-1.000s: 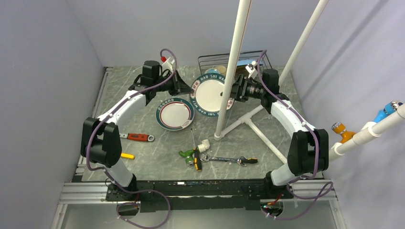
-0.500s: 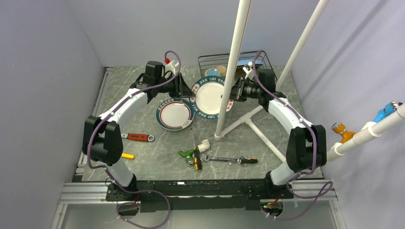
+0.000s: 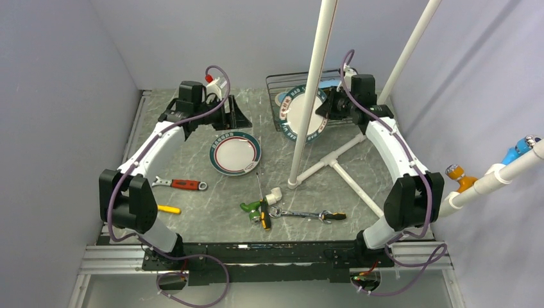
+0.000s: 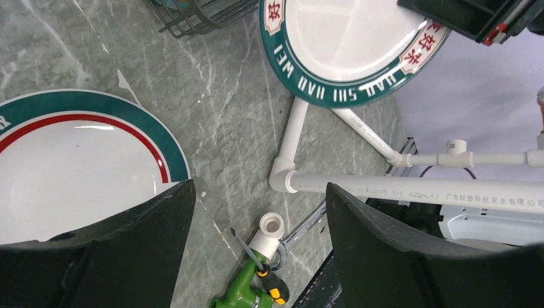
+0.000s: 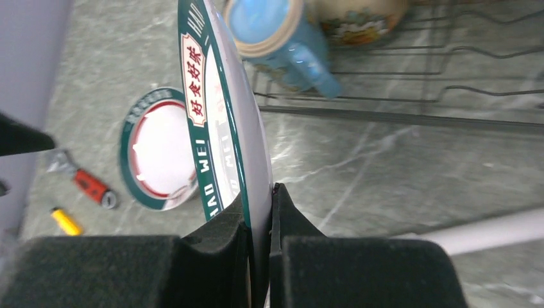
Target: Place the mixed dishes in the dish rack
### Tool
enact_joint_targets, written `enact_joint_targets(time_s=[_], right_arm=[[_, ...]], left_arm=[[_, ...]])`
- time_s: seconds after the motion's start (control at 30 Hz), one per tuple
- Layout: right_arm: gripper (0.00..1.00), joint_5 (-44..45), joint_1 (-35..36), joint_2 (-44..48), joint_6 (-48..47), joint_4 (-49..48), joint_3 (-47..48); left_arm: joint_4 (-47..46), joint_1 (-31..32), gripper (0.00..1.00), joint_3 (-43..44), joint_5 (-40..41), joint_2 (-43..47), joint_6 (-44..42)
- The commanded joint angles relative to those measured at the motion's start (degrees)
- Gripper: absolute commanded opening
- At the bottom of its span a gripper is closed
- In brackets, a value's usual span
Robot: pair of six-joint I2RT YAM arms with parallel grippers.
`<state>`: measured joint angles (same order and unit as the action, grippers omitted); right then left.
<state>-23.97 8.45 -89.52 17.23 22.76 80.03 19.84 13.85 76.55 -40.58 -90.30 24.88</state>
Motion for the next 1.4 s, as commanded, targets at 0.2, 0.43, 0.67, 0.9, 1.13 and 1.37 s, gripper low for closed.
enact_joint_targets(time_s=[0.2, 0.43, 0.67, 0.9, 1.13, 1.37], right_arm=[[0.0, 11.58, 0.24, 4.7, -20.12, 2.76, 8.2], [0.0, 11.11, 0.32, 11.37, -41.35, -3.28, 3.71], [0.0, 13.74, -0.22, 9.91, -58.15, -4.67, 3.92], [0.0, 13.31, -0.34, 4.0, -73.68, -3.7, 7.02], [0.0, 15.1, -0.67, -2.04, -78.8, -4.41, 10.74], [0.0, 17.27, -0.83, -6.96, -82.8, -3.86, 14.96]], left_arm=[[-0.22, 0.3, 0.78, 1.98, -1.48, 3.03, -2.23], [-1.17, 0.28, 0.77, 1.75, -3.76, 2.31, -1.2], [-2.71, 0.26, 0.76, 1.01, -4.91, 2.68, -0.23], [-4.03, 0.3, 0.76, 0.57, -6.38, 1.49, 0.91], [-4.53, -0.34, 0.75, 0.35, -7.22, 0.77, 1.38], [-4.88, -0.62, 0.75, 0.36, -7.91, -0.09, 1.78]])
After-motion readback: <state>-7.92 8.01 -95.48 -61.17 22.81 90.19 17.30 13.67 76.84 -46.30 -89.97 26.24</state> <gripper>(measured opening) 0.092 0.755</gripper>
